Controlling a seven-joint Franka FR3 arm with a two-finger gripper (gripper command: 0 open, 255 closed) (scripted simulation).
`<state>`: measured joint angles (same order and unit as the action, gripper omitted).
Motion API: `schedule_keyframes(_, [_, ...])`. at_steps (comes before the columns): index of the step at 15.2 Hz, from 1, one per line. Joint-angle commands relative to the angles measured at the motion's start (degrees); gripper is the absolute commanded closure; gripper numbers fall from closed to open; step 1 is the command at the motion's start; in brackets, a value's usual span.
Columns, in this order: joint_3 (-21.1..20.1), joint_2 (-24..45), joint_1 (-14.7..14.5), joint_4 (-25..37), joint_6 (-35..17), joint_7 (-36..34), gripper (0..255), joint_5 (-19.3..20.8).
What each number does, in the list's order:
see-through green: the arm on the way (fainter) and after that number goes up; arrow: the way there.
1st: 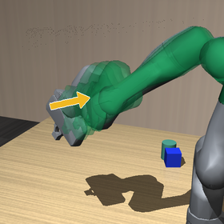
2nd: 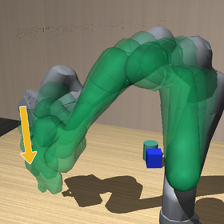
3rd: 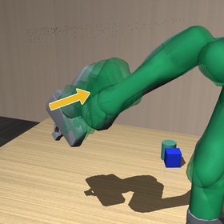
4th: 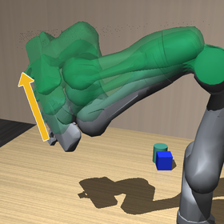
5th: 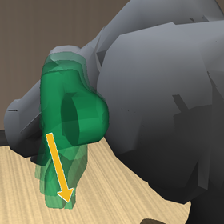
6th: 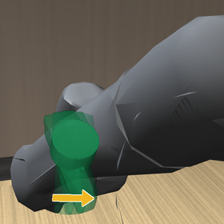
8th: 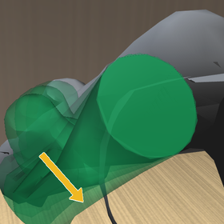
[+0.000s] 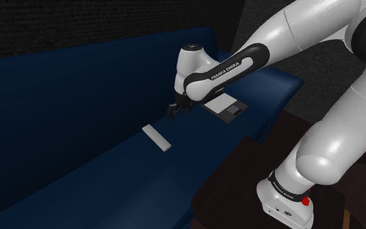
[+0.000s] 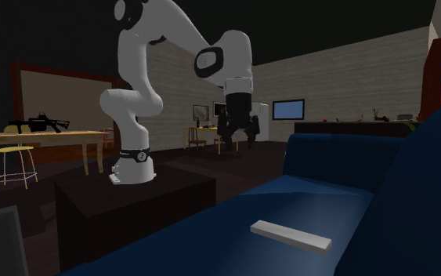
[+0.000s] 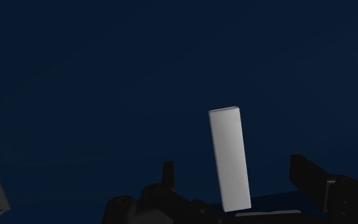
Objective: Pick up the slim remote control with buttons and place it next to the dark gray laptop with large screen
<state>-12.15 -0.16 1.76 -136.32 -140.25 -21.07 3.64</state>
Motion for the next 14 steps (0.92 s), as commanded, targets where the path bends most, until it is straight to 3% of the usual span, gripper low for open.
schedule_keyframes(1, [0.0, 4.8, 0.0, 1.9, -2.9, -1.5, 0, 1.8])
schedule_keyframes(8, [1.8, 21.0, -2.2, 11.3, -9.4, -7.0, 0, 7.9])
schedule_keyframes(14, [4.1, 34.6, -5.0, 22.3, -12.2, -9.6, 0, 10.6])
